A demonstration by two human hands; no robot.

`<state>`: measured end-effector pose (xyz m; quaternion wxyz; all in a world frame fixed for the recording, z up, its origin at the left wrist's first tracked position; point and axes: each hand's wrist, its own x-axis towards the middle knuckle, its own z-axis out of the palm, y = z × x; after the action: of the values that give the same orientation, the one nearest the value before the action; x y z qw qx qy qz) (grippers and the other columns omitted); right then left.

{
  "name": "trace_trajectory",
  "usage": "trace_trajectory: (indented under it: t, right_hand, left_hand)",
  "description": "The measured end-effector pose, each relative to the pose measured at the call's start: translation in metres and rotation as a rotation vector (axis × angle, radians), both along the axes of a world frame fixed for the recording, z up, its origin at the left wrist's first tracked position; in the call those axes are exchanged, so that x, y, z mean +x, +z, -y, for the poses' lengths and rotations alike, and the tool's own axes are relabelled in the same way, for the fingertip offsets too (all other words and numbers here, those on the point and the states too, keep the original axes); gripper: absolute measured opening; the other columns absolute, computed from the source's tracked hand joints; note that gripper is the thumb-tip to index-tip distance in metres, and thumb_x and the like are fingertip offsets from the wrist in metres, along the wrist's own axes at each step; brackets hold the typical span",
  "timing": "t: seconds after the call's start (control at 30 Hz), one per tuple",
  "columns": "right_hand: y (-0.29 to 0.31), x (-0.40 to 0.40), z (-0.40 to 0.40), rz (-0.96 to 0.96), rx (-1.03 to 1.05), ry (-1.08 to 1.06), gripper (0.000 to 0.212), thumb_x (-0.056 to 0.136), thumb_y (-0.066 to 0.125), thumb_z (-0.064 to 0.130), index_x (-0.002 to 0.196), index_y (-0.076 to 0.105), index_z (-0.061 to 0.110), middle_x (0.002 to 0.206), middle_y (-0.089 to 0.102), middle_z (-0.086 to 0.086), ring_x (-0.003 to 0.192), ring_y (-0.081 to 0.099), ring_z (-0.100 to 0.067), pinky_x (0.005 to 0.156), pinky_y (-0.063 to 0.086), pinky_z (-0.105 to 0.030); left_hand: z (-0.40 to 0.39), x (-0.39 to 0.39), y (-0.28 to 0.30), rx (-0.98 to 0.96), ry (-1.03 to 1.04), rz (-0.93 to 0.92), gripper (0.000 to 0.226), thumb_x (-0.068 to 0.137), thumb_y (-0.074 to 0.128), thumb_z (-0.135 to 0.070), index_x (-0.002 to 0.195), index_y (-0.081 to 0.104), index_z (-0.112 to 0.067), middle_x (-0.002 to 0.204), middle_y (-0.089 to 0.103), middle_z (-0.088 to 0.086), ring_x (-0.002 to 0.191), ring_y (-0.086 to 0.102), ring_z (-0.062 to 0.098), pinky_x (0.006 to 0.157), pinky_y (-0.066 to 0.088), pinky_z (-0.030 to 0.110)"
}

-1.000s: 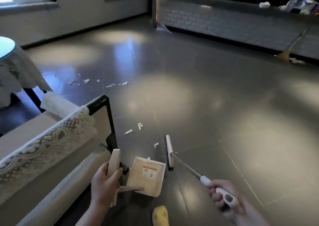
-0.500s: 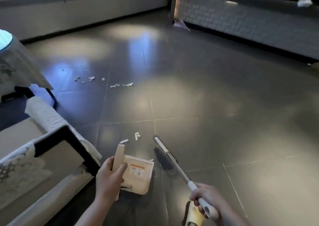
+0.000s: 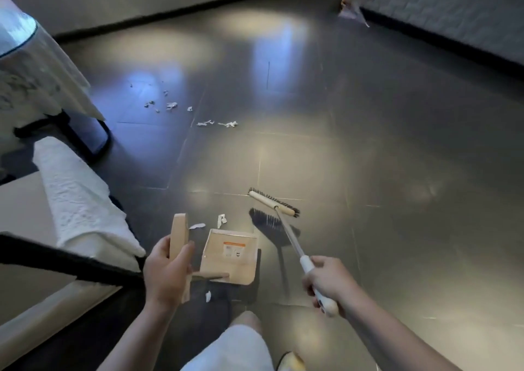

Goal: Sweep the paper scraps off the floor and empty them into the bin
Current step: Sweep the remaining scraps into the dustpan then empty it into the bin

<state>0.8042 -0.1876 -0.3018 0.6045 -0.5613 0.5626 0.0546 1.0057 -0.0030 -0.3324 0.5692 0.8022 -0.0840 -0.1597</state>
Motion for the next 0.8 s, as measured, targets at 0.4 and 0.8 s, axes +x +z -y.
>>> trace_trajectory:
  t: [0.4,0.8]
  right_hand:
    - [0.009,0.147,0.188,0.007,0.014,0.043,0.050,0.076,0.051,-0.014,0.117,0.062,0.012,0.065,0.055,-0.015,0.027,0.042,-0.014,0.032,0.035,-0.015]
    - [0.000,0.297,0.371,-0.057,0.101,0.179,0.023,0.064,0.060,-0.012,0.083,0.071,-0.004,0.052,0.053,-0.017,0.033,0.044,-0.020,0.037,0.037,-0.020]
  left_hand:
    - [0.154,0.106,-0.008,0.044,0.105,-0.022,0.009,0.088,0.068,-0.004,0.097,0.068,-0.003,0.066,0.064,0.005,0.056,0.057,0.019,0.047,0.047,0.023]
    - [0.285,0.246,0.025,0.016,0.218,-0.035,0.006,0.087,0.069,-0.001,0.092,0.066,-0.004,0.066,0.062,0.010,0.052,0.055,0.023,0.042,0.047,0.017]
